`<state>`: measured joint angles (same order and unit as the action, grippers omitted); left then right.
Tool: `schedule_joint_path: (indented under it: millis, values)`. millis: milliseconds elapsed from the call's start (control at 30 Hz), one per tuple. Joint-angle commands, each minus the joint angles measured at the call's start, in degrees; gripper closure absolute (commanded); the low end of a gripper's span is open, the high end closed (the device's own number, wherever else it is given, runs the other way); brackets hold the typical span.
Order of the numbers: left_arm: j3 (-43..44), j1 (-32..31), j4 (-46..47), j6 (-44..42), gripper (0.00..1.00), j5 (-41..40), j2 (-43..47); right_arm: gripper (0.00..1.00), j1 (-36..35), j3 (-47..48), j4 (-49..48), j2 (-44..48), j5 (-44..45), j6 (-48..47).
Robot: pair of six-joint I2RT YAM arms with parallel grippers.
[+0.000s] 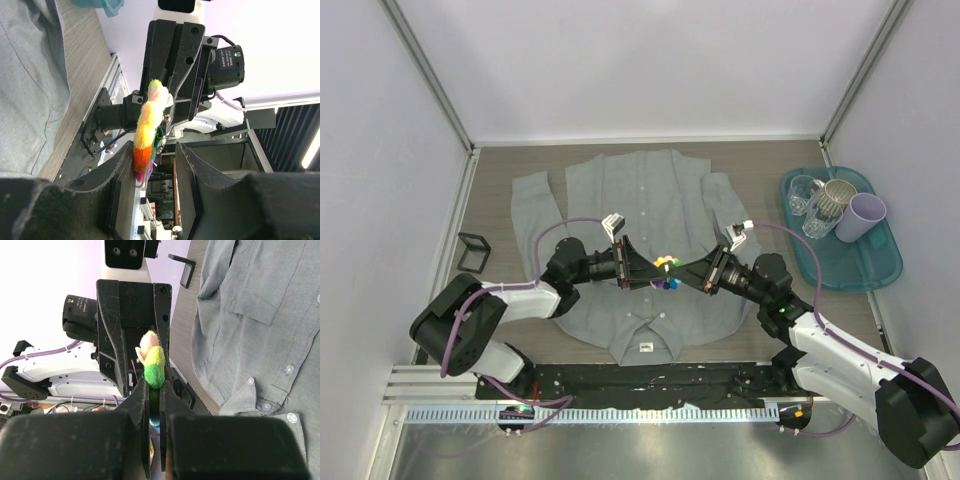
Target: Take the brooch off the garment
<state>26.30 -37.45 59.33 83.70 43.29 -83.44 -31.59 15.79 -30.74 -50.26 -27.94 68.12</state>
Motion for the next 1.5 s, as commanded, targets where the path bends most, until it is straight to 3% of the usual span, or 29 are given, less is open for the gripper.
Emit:
schedule_joint_path:
  millis: [0, 300, 1467]
  values:
    - [2.17, -0.25, 3.6, -0.03, 0.61, -1.1, -0.58, 0.99, -0.05, 1.43, 0.07, 0.34, 0.17, -1.67]
    - [2.7, -0.34, 4.12, 0.15, 0.71, -1.01, -1.55, 0.99, -0.05, 1.61, 0.16, -0.01, -0.44, -2.2]
    - [5.51, -0.78, 3.43, -0.47, 0.74, 2.59, -3.4, 0.99, -1.98, 4.25, 6.31, -1.42, -0.45, -7.38]
